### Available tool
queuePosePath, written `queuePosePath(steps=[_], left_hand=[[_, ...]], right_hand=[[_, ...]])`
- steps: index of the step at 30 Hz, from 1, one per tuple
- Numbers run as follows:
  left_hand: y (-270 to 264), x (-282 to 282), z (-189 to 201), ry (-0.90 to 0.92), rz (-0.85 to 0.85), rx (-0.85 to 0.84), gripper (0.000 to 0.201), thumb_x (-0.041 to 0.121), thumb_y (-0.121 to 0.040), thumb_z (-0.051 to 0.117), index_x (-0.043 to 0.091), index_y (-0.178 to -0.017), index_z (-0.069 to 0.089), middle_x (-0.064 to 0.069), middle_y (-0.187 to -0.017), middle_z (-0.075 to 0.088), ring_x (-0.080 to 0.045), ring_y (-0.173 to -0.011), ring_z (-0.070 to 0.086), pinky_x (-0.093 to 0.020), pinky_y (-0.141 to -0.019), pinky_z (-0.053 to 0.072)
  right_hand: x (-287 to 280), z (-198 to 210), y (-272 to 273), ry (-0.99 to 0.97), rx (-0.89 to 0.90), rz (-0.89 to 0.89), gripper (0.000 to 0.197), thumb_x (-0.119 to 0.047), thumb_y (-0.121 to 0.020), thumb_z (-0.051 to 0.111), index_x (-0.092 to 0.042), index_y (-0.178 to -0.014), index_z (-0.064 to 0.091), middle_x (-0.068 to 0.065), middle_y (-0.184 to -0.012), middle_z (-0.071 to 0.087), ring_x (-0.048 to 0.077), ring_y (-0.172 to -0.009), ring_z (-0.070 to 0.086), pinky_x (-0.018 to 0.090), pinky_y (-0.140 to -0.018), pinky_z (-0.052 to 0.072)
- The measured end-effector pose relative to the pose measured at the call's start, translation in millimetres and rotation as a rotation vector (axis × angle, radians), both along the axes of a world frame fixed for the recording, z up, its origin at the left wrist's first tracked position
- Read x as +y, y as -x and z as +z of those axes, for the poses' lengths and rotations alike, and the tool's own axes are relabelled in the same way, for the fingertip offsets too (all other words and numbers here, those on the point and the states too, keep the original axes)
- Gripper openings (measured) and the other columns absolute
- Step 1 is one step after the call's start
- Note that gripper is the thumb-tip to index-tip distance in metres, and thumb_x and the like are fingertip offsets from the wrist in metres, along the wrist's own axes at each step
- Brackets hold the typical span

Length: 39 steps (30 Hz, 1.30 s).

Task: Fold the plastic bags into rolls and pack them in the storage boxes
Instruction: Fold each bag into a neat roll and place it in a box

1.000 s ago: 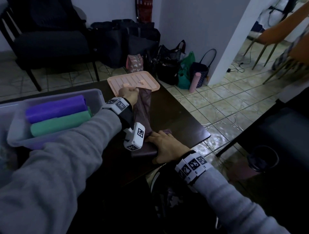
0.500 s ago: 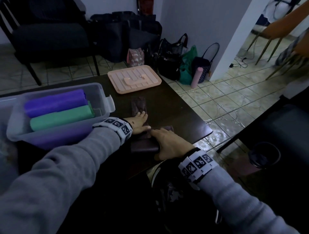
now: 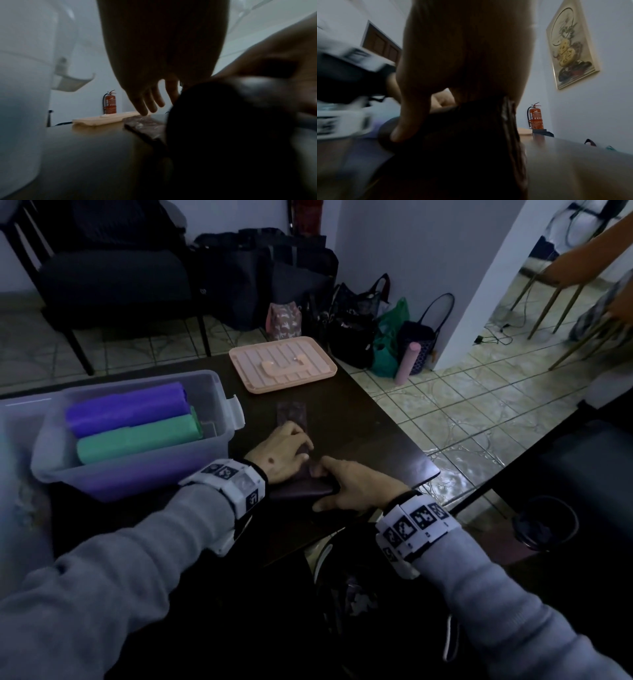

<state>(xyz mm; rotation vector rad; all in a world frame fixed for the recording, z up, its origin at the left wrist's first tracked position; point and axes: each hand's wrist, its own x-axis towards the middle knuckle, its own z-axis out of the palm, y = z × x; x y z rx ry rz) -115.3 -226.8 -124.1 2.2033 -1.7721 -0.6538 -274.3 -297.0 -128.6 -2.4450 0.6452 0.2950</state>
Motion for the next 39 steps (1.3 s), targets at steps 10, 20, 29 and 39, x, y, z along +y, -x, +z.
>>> queuePosePath(steps=[10, 20, 29, 39], left_hand=[[5.6, 31.2, 18.1, 0.069, 0.077, -0.024, 0.026, 0.020, -0.094, 0.053, 0.018, -0.118, 0.060, -0.002, -0.122, 0.056, -0.016, -0.114, 0.051, -0.032, -0.101, 0.040], [-5.3, 23.2, 6.6, -0.136, -0.027, -0.074, 0.072, 0.019, -0.074, 0.077, 0.016, -0.137, 0.042, -0.004, -0.135, 0.045, -0.019, -0.125, 0.044, -0.027, -0.102, 0.033], [-21.4, 23.8, 11.6, -0.397, -0.106, 0.025, 0.060, 0.029, -0.080, 0.070, 0.020, -0.134, 0.047, 0.000, -0.127, 0.054, -0.018, -0.113, 0.054, -0.032, -0.101, 0.043], [-15.7, 58.6, 14.0, -0.060, -0.054, 0.026, 0.052, 0.023, -0.071, 0.079, 0.021, -0.119, 0.060, 0.002, -0.119, 0.058, -0.015, -0.113, 0.054, -0.029, -0.097, 0.043]], right_hand=[[-36.5, 12.7, -27.0, -0.075, 0.128, -0.017, 0.042, -0.043, -0.088, 0.060, -0.018, -0.122, 0.059, -0.003, -0.113, 0.061, 0.015, -0.104, 0.058, 0.032, -0.095, 0.045], [-22.9, -0.8, -26.3, 0.283, -0.160, -0.127, 0.031, -0.035, -0.087, 0.061, -0.017, -0.112, 0.056, 0.007, -0.117, 0.051, 0.024, -0.113, 0.046, 0.041, -0.096, 0.040], [25.9, -21.6, -6.5, 0.314, -0.227, -0.040, 0.064, -0.040, -0.071, 0.076, -0.020, -0.125, 0.048, 0.003, -0.120, 0.049, 0.022, -0.110, 0.047, 0.041, -0.092, 0.043], [22.1, 14.8, -29.6, 0.087, 0.133, 0.022, 0.037, -0.044, -0.088, 0.058, -0.022, -0.117, 0.061, 0.000, -0.112, 0.045, 0.017, -0.106, 0.048, 0.034, -0.094, 0.041]])
